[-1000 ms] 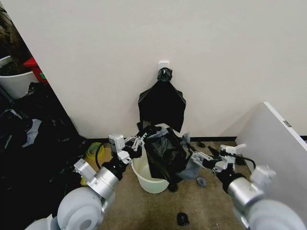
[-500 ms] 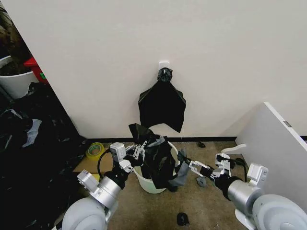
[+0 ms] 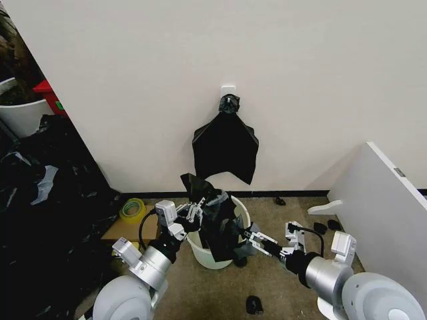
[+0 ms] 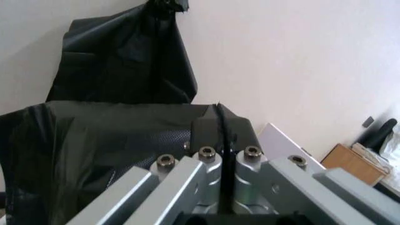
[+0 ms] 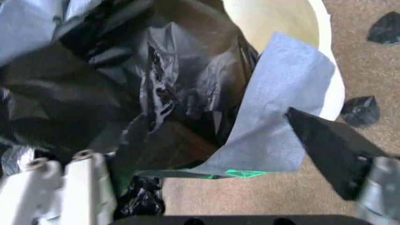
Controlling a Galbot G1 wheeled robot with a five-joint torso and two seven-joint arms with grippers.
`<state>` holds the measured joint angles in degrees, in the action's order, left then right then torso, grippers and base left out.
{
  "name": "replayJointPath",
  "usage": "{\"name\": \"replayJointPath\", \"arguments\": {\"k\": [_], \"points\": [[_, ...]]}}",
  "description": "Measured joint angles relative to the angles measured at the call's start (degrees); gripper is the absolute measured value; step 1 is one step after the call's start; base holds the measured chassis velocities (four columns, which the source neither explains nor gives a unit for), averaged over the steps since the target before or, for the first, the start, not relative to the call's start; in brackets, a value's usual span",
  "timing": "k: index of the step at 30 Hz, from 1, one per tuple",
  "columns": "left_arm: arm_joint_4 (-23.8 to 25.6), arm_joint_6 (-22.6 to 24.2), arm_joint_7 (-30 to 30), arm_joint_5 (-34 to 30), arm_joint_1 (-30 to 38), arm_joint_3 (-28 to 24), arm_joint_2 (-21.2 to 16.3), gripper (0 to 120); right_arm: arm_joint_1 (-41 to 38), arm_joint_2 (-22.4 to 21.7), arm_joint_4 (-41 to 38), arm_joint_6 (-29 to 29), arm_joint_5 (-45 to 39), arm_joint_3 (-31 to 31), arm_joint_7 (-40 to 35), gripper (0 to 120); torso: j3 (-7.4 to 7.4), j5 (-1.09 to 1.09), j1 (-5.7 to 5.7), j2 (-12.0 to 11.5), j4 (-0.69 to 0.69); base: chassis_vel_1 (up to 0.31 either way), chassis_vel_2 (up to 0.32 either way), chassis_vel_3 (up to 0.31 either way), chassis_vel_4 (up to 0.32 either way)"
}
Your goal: Place the garbage bag over the trash bin.
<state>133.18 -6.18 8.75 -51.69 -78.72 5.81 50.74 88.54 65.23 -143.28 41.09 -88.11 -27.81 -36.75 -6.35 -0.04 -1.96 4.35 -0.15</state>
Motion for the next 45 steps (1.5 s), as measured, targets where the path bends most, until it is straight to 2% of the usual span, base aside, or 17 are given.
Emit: {"name": "replayJointPath", "arguments": {"k": [1, 5, 7, 11, 12, 15, 16, 19, 21, 22, 29, 37, 42, 45], "points": [[0.0, 0.0, 0.0, 0.0, 0.0, 0.0, 0.0, 0, 0.0, 0.0, 0.0, 0.0, 0.0, 0.0, 0.0, 79, 0.0, 0.0, 0.0, 0.0, 0.0, 0.0, 0.0, 0.0, 0.0], [0.72, 0.0, -0.2, -0.02, -0.55, 0.14, 0.1, 0, 0.4, 0.34, 0.25, 0.84, 3.97, 1.08, 1.15, 59, 0.0, 0.0, 0.0, 0.0, 0.0, 0.0, 0.0, 0.0, 0.0], [0.91, 0.0, -0.25, -0.02, -0.76, 0.29, 0.09, 0, 0.5, 0.26, 0.44, 0.88, 4.38, 1.17, 1.25, 55, 0.0, 0.0, 0.0, 0.0, 0.0, 0.0, 0.0, 0.0, 0.0], [1.7, -0.1, -0.47, 0.06, -1.69, 0.89, 0.06, 0, 0.61, -0.22, 1.14, 0.89, 5.93, 1.57, 1.17, 36, 0.0, 0.0, 0.0, 0.0, 0.0, 0.0, 0.0, 0.0, 0.0], [1.7, -0.1, -0.47, 0.06, -1.69, 0.89, 0.06, 0, 0.61, -0.22, 1.14, 0.89, 5.93, 1.57, 1.17, 36, 0.0, 0.0, 0.0, 0.0, 0.0, 0.0, 0.0, 0.0, 0.0], [2.24, -0.17, -0.56, 0.17, -2.15, 1.08, 0.02, 0, 0.61, -0.91, 1.32, 0.89, 7.15, 1.71, 0.58, 24, 0.0, 0.0, 0.0, 0.0, 0.0, 0.0, 0.0, 0.0, 0.0], [2.24, -0.17, -0.56, 0.17, -2.15, 1.08, 0.02, 0, 0.61, -0.91, 1.32, 0.89, 7.15, 1.71, 0.58, 24, 0.0, 0.0, 0.0, 0.0, 0.0, 0.0, 0.0, 0.0, 0.0], [2.47, -0.2, -0.57, 0.24, -2.48, 1.12, 0.09, 0, 0.6, -1.32, 1.26, 0.89, 7.27, 1.61, 0.32, 7, 0.0, 0.0, 0.0, 0.0, 0.0, 0.0, 0.0, 0.0, 0.0], [2.48, -0.2, -0.57, 0.25, -2.54, 1.12, 0.12, 0, 0.62, -1.32, 1.23, 0.89, 7.26, 1.61, 0.31, 6, 0.0, 0.0, 0.0, 0.0, 0.0, 0.0, 0.0, 0.0, 0.0], [2.49, -0.21, -0.57, 0.28, -2.58, 1.12, 0.13, 0, 0.72, -1.26, 1.16, 0.89, 7.24, 1.63, 0.31, 0, 0.0, 0.0, 0.0, 0.0, 0.0, 0.0, 0.0, 0.0, 0.0], [2.32, -0.32, -0.57, 0.68, -2.72, 1.05, 0.47, 0, 0.84, -0.78, 0.67, -0.09, 7.19, 1.38, 2.88, 0, 0.0, 0.01, 0.0, 0.0, 0.0, 0.0, 0.0, 0.0, 0.0], [0.68, -0.42, -0.42, 1.22, -2.18, 0.25, 3.19, 0, -0.76, -1.67, 0.07, -8.14, 10.8, 0.19, 11.93, 0, 0.0, 0.0, 0.0, 0.0, 0.0, 0.0, 0.0, 0.0, 0.0], [0.44, -0.49, -0.37, 1.28, -2.29, 0.32, 3.75, 0, -0.21, -2.05, 0.04, -5.78, 7.94, -0.92, 8.18, 2, 0.0, 0.01, 0.0, 0.0, 0.01, 0.0, 0.0, 0.0, 0.0], [0.24, -0.64, -0.43, 1.28, -2.38, 0.5, 3.72, 0, 2.7, -1.79, 0.04, -2.37, 5.3, -2.47, 3.6, 17, 0.0, 0.01, 0.0, 0.0, 0.0, 0.0, 0.0, 0.0, 0.0]]}}
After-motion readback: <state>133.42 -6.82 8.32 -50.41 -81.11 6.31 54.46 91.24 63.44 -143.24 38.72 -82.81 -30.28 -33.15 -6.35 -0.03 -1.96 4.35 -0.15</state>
